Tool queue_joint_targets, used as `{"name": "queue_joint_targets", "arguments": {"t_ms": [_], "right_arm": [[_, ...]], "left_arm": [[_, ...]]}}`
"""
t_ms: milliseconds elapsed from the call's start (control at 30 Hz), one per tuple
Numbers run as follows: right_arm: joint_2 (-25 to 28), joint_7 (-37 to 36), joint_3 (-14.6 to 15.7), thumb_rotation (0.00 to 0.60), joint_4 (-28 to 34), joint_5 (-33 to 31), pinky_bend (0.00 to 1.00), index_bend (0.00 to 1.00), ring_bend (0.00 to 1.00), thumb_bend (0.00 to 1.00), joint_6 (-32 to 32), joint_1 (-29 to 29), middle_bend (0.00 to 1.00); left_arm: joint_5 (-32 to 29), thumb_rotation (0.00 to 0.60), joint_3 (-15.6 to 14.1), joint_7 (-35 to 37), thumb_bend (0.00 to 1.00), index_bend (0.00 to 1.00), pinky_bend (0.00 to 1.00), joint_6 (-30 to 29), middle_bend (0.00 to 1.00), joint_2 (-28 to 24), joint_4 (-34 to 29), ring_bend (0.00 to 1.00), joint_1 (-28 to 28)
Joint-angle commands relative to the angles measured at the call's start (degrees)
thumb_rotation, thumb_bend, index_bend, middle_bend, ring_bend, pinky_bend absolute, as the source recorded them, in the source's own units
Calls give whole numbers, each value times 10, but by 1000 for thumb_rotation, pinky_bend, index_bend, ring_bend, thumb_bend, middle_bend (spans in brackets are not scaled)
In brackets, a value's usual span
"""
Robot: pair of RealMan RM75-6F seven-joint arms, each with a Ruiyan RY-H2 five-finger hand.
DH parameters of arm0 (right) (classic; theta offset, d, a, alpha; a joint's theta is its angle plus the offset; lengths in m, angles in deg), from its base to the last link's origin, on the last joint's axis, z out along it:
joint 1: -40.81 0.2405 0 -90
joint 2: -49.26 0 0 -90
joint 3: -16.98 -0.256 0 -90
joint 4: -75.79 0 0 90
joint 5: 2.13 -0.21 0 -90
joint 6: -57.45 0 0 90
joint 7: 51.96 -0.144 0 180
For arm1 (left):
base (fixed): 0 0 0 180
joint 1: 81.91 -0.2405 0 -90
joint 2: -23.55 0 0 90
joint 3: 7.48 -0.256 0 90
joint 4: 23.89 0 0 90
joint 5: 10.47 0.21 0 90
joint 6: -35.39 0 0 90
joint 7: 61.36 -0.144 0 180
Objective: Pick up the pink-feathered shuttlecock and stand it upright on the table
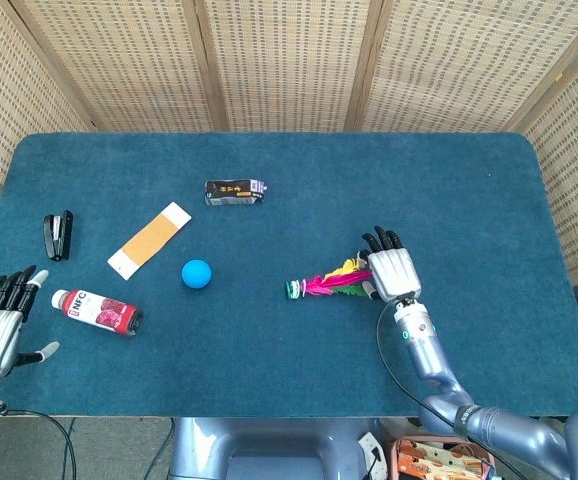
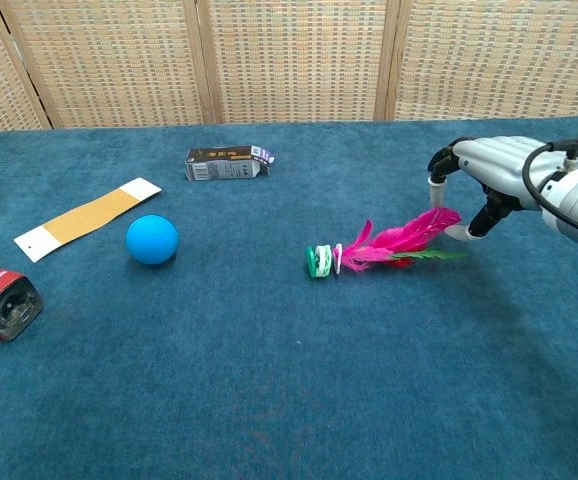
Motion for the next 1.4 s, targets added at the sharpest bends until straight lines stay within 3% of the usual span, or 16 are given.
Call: {"name": "queue_joint_targets", "arguments": {"t_ms": [33, 600, 1000, 1400], "right_arm": [[-2, -2, 2, 600, -6, -4, 101, 452, 0, 301, 3, 3, 148], [-5, -9, 9, 600, -23, -19, 101, 453, 0, 359, 3, 12, 153], [-14, -5, 16, 600, -21, -25, 116, 539, 0, 360, -4, 14, 230], [-15, 34, 12, 600, -10, -46, 116, 542, 0, 413, -9, 26, 233]], "left_arm": [[0, 600, 0, 0, 95, 0, 0, 0, 0, 0, 1, 0, 0], [-4, 600, 0, 1, 95, 0, 0, 3, 0, 2, 4, 0, 1], [-6, 600, 0, 3, 95, 0, 0, 3, 0, -1, 1, 0, 2], [-5, 600, 0, 7, 95, 0, 0, 5, 0, -1, 3, 0, 3]]}}
